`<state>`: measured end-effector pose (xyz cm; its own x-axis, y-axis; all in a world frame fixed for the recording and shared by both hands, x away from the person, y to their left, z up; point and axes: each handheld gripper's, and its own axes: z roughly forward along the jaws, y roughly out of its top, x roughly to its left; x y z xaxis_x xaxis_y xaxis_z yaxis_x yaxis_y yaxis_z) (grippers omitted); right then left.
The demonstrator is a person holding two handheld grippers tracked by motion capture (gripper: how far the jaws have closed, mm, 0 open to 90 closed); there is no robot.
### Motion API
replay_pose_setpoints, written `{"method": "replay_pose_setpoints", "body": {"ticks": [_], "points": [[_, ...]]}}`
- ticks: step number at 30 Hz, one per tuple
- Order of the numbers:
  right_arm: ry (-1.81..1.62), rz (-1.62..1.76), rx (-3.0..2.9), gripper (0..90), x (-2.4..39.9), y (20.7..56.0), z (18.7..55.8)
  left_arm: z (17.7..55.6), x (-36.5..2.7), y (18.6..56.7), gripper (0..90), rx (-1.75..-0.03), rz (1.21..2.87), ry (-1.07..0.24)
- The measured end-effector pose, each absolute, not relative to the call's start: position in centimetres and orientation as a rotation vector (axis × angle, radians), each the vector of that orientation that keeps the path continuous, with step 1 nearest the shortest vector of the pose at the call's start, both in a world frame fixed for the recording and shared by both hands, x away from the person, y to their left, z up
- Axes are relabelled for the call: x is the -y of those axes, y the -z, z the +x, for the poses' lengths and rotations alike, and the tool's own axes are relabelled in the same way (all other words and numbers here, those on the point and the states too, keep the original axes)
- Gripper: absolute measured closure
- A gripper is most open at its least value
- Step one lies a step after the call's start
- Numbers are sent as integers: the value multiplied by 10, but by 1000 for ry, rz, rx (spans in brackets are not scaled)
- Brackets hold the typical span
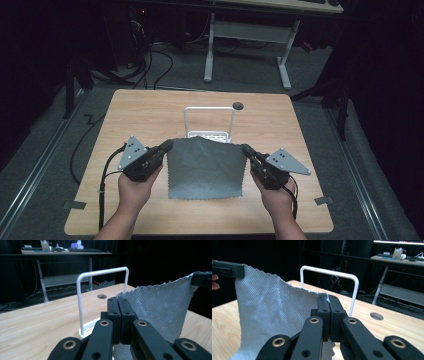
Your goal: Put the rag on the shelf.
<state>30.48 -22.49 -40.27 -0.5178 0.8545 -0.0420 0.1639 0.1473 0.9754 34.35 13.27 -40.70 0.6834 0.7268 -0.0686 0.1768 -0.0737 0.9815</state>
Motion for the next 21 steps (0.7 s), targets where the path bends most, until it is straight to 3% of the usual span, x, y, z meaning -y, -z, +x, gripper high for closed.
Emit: {"method": "replay_pose_setpoints", "body": {"ticks": [21], "points": [[-1447, 996, -1723, 900, 234, 372, 340, 387, -129, 375, 897, -721, 1581, -607]]}}
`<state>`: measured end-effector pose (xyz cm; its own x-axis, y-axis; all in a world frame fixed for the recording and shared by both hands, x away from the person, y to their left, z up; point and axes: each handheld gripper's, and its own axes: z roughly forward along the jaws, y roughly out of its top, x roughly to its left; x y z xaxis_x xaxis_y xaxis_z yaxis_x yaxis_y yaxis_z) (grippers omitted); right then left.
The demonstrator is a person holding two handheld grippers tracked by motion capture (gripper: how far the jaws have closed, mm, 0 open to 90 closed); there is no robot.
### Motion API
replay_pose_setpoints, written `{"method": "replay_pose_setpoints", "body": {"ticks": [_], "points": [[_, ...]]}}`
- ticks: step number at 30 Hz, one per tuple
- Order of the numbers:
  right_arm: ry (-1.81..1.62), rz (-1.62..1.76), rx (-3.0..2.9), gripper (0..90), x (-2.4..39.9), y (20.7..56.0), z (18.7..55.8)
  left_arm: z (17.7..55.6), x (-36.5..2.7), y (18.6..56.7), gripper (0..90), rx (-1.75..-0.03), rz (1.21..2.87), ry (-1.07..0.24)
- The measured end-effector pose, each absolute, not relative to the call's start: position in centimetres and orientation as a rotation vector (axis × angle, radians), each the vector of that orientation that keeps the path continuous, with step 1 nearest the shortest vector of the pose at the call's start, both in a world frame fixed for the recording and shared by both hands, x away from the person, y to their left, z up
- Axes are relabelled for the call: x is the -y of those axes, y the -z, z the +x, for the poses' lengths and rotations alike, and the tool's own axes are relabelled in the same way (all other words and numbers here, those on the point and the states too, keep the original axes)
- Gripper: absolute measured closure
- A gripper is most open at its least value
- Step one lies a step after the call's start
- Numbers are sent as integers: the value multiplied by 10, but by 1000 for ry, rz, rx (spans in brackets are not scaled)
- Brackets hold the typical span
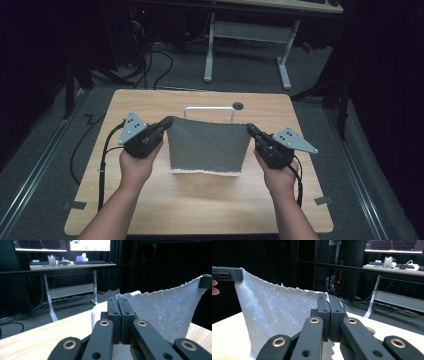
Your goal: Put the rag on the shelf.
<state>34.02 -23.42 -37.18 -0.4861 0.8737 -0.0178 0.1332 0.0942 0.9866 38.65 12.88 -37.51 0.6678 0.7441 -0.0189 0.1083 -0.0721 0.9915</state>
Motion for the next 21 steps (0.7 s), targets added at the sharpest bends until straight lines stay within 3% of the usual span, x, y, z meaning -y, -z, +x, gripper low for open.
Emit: {"method": "replay_pose_setpoints", "body": {"ticks": [21], "points": [[-1441, 999, -1696, 900, 230, 358, 375, 424, -126, 369, 897, -729, 1566, -669]]}}
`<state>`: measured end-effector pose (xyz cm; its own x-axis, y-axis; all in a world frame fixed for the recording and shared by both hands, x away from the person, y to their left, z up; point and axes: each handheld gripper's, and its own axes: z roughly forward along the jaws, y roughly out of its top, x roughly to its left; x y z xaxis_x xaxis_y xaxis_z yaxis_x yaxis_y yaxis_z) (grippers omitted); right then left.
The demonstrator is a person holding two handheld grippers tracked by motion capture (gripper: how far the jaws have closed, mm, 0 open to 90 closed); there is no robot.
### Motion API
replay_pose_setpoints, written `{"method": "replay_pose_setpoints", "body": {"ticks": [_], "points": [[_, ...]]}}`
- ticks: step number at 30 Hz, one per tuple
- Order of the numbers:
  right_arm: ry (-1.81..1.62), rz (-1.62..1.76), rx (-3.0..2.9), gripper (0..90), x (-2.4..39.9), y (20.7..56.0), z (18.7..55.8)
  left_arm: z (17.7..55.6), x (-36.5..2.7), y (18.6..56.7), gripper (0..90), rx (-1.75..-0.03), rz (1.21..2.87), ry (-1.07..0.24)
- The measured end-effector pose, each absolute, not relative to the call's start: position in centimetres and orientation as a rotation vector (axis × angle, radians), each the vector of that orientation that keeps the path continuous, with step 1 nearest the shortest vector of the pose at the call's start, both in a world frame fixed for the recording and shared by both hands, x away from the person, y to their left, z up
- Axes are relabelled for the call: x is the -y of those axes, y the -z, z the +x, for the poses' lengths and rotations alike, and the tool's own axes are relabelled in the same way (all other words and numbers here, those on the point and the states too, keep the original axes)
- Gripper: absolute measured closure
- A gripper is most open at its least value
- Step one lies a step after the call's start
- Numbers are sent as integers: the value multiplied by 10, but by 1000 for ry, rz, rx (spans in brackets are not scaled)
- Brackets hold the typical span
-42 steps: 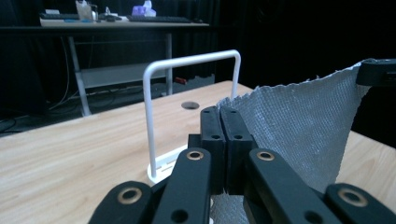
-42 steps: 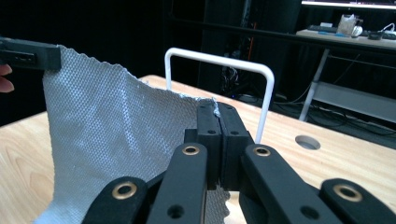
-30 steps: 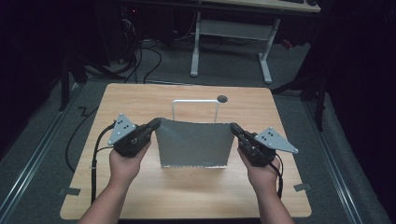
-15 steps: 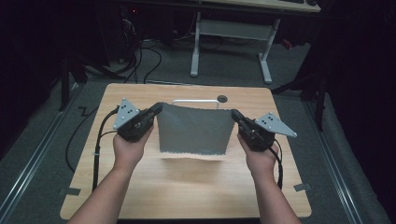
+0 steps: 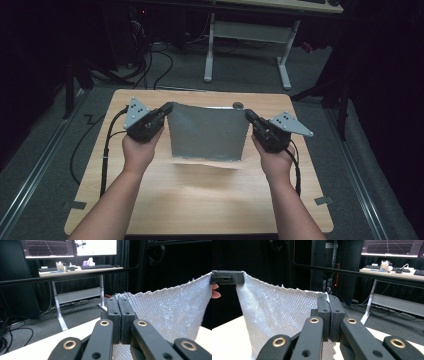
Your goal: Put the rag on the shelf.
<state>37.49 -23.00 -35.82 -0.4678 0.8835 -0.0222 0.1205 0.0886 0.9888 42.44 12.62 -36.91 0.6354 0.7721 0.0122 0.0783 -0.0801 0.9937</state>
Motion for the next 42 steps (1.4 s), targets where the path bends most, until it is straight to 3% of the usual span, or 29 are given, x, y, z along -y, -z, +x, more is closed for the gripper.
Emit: {"method": "replay_pose_setpoints", "body": {"ticks": [21, 30, 42], "points": [[-1358, 1080, -1697, 900, 232, 348, 449, 501, -104, 373, 898, -826, 1634, -688], [-1270, 1206, -1786, 900, 233, 375, 491, 530, -101, 400, 897, -905, 1750, -575], [-1230, 1254, -1860, 900, 233, 407, 494, 523, -108, 430, 897, -925, 1787, -471]]}}
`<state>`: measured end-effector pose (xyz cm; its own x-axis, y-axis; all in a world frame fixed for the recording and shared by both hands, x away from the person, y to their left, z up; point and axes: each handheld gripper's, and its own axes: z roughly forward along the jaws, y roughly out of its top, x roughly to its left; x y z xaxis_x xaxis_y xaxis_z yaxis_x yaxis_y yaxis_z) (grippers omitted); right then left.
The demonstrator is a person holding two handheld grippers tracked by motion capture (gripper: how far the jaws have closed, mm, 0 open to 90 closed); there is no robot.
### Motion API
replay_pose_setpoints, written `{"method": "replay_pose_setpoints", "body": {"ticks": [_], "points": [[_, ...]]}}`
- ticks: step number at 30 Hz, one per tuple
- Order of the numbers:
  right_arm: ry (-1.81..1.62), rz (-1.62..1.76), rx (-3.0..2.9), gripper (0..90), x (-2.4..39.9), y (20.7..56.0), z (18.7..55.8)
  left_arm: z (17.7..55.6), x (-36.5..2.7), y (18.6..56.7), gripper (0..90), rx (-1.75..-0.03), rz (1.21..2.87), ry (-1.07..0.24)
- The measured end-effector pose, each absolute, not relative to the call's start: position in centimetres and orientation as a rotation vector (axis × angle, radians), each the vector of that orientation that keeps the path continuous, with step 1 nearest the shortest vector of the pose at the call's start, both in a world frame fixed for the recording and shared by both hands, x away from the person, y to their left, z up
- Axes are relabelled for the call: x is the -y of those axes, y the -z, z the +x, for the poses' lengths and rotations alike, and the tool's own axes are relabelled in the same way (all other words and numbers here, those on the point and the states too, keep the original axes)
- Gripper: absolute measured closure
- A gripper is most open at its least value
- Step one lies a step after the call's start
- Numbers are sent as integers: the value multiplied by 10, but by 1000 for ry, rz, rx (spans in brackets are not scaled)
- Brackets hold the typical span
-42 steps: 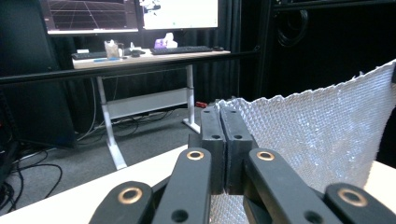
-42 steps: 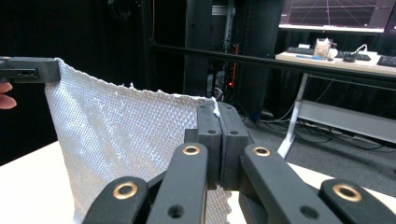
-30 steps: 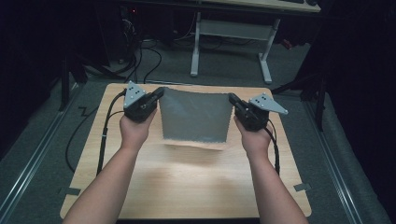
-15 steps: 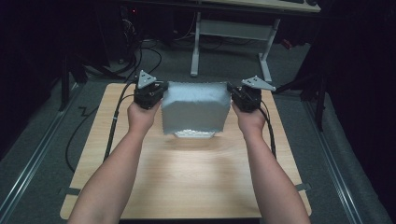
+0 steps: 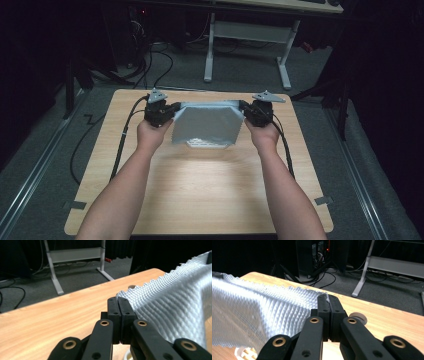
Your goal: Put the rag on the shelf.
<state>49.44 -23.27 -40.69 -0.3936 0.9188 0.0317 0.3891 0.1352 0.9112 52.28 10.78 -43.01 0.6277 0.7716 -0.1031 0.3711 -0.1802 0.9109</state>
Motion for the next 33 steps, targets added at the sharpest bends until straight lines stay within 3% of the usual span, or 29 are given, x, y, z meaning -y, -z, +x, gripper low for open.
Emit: {"method": "replay_pose_setpoints", "body": {"ticks": [29, 33], "points": [[-1196, 1346, -1924, 887, 233, 458, 487, 505, -109, 481, 889, -968, 1818, -376], [-1189, 1342, -1932, 865, 232, 460, 487, 504, -112, 479, 821, -993, 1807, -394]]}}
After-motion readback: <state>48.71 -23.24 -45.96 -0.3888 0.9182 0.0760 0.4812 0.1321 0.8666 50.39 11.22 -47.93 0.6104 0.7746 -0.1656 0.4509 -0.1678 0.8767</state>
